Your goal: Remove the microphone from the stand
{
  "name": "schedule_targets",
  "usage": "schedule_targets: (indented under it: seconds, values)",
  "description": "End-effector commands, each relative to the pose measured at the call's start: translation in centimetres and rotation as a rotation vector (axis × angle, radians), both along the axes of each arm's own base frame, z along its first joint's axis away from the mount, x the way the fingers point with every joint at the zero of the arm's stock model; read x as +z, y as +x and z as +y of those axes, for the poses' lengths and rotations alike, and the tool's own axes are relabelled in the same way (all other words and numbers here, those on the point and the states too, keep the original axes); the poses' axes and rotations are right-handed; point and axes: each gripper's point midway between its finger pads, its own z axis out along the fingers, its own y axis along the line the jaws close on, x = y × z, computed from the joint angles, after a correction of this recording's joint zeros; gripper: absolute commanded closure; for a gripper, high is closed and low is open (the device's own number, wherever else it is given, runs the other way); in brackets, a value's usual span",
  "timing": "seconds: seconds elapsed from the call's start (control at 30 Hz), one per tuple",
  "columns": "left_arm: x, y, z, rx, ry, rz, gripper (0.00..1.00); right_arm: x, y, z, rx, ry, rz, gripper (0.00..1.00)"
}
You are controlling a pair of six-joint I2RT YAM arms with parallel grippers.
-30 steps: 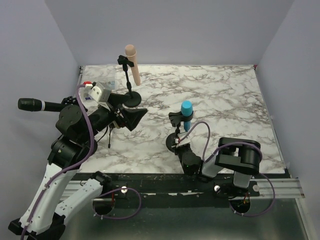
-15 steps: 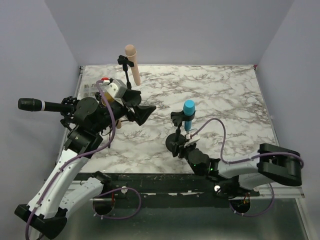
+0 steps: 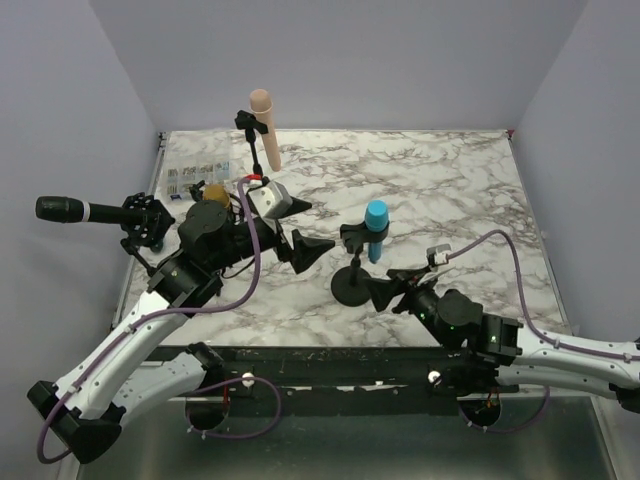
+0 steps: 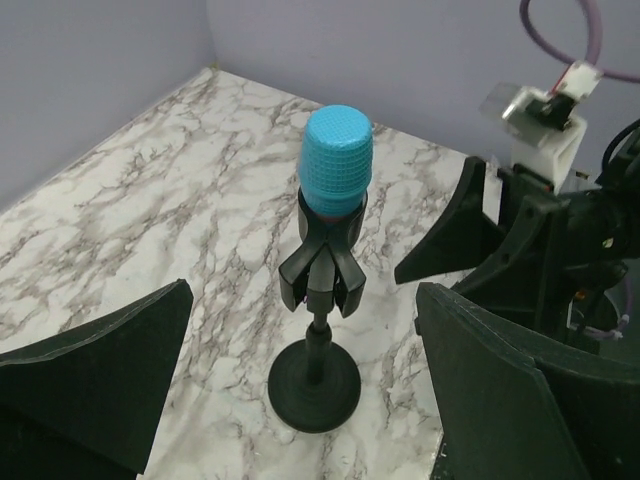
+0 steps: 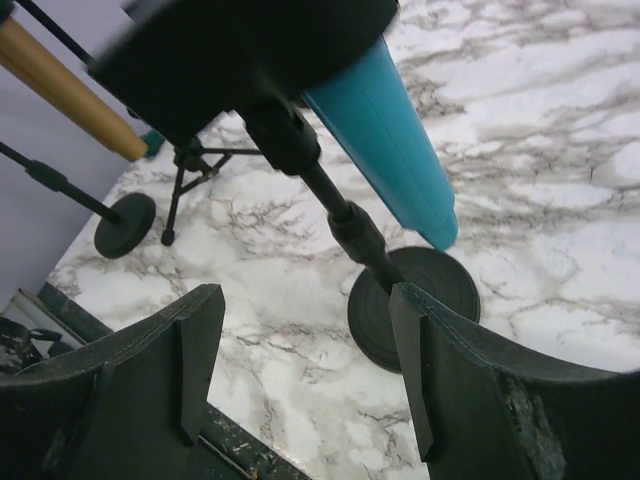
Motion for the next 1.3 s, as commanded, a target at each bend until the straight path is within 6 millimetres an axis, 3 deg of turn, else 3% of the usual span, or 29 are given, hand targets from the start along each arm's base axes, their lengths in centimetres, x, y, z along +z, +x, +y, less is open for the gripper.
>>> schedule_targets:
  seconds: [0.0, 0.2, 0.4, 0.57, 0.67, 0.9, 1.13, 1.27]
  values:
    - [-2.0, 0.4, -1.5, -0.011, 0.035, 0.016, 0.01, 3.7, -0.1, -0.5, 0.033, -0.142, -0.062, 0.23]
    - [-3.6, 0.9, -2.6, 0.018, 0.063, 0.047, 0.01, 10.6, 1.8, -1.1, -0.066, -0.252, -0.155, 0.22]
    - [-4.3, 1.0, -3.0, 0.036, 0.076, 0.053, 0.01, 13.6, 3.2, -0.4, -0.129, -0.355, -0.171, 0.20]
    - [-4.7, 1.4, -3.5, 0.051, 0.051, 0.078, 0.01, 14.2, 4.6, 0.0, -0.180, -0.412, -0.170, 0.20]
    - [-5.1, 1.5, -3.7, 0.054, 0.048, 0.095, 0.01, 14.6, 5.6, -0.6, -0.214, -0.403, -0.153, 0.25]
    - [-5.5, 1.5, -4.5, 0.047, 0.038, 0.106, 0.01, 14.8, 7.3, 0.3, -0.159, -0.413, -0.155, 0.27]
    - [-5.9, 2.0, -5.0, 0.058, 0.033, 0.124, 0.01, 13.6, 8.0, 2.0, -0.128, -0.455, -0.152, 0.27]
    - [-6.4, 2.3, -5.2, 0.064, 0.054, 0.131, 0.01, 12.7, 8.2, 2.4, -0.122, -0.476, -0.141, 0.33]
